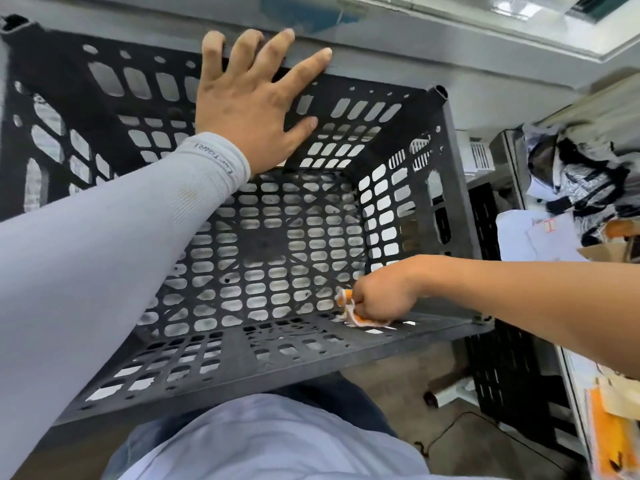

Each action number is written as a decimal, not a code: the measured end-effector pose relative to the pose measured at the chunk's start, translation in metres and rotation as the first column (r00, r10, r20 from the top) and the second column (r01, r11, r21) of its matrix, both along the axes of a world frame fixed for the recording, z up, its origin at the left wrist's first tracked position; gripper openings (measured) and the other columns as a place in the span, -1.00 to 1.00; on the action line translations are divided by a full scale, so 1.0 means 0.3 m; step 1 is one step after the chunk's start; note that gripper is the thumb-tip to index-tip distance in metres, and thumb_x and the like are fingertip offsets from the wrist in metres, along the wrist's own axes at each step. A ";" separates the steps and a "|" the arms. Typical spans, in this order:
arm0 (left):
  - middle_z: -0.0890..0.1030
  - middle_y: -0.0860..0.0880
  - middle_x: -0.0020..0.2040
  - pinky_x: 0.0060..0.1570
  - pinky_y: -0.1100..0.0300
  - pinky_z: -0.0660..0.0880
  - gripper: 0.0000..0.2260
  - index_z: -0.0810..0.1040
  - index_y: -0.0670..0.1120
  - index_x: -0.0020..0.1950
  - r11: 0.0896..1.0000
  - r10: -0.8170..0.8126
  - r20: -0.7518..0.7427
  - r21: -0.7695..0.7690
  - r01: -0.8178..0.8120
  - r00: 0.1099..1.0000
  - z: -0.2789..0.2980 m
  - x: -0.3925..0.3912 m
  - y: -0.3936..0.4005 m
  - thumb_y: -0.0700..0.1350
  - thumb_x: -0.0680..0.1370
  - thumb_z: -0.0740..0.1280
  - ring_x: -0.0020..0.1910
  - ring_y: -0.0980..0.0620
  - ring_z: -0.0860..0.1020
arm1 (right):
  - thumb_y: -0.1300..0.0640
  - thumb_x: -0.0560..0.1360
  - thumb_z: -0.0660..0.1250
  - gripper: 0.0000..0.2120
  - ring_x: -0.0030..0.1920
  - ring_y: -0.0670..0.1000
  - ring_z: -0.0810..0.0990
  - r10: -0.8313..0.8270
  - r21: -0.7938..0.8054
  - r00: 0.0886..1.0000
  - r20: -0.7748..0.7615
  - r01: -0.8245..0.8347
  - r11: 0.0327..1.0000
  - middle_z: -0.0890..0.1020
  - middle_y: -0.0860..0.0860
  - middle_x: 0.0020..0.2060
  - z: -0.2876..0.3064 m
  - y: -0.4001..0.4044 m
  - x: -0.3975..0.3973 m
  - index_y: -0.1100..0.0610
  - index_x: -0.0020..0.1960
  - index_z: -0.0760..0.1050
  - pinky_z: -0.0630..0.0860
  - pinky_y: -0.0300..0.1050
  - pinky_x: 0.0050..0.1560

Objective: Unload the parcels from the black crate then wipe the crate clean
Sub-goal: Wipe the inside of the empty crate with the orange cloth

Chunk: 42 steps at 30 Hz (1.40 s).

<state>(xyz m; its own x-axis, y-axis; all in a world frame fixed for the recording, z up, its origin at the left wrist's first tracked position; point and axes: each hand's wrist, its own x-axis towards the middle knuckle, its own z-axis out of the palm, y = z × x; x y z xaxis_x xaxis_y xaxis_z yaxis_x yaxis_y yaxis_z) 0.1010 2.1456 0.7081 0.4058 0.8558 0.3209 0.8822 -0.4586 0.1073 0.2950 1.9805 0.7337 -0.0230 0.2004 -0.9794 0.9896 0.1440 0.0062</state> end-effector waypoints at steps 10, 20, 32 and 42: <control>0.24 -0.10 0.61 0.48 -0.33 0.11 -0.38 0.07 0.25 0.63 1.000 0.006 0.018 0.009 -0.006 1.000 -0.009 0.000 -0.004 0.37 0.60 0.12 0.52 -0.21 0.24 | 0.06 0.71 0.08 -0.49 0.54 0.26 0.28 0.517 0.090 0.781 0.350 -0.577 0.812 0.44 0.18 0.47 -0.053 -0.017 0.061 0.23 0.61 0.18 0.26 0.17 0.47; 0.27 -0.09 0.59 0.49 -0.31 0.10 -0.37 0.06 0.25 0.64 1.000 -0.002 0.015 0.022 0.002 1.000 -0.019 0.000 0.002 0.35 0.60 0.13 0.50 -0.21 0.25 | -0.14 0.72 -0.08 -0.45 0.64 0.29 -0.14 0.677 0.028 0.566 0.470 -0.776 0.630 0.00 0.18 0.66 -0.330 0.028 0.161 0.02 0.66 0.12 -0.24 0.31 0.58; 0.30 -0.09 0.56 0.48 -0.30 0.11 -0.36 0.07 0.24 0.64 1.000 -0.005 0.012 0.031 0.005 1.000 -0.017 0.000 0.002 0.36 0.60 0.13 0.48 -0.20 0.26 | -0.16 0.70 0.00 -0.45 0.62 0.41 -0.10 0.546 0.212 0.515 0.661 -0.826 0.522 0.10 0.27 0.62 -0.252 0.197 0.157 0.06 0.59 0.33 -0.23 0.45 0.53; 0.31 -0.09 0.54 0.49 -0.28 0.10 -0.37 0.07 0.25 0.63 0.999 -0.001 0.008 0.038 0.001 1.000 -0.025 -0.004 0.001 0.37 0.59 0.14 0.47 -0.18 0.27 | -0.14 0.69 0.00 -0.44 0.65 0.22 0.01 0.571 0.299 0.640 0.514 -0.758 0.580 0.16 0.12 0.64 -0.238 0.229 0.223 0.06 0.62 0.26 -0.11 0.25 0.62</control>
<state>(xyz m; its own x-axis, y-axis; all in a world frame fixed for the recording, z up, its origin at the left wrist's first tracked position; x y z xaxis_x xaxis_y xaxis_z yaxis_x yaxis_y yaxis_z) 0.0999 2.1460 0.7008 0.4038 0.8427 0.3562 0.8810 -0.4631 0.0969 0.3618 2.0492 0.6624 -0.0421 0.6717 -0.7396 0.5237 0.6452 0.5562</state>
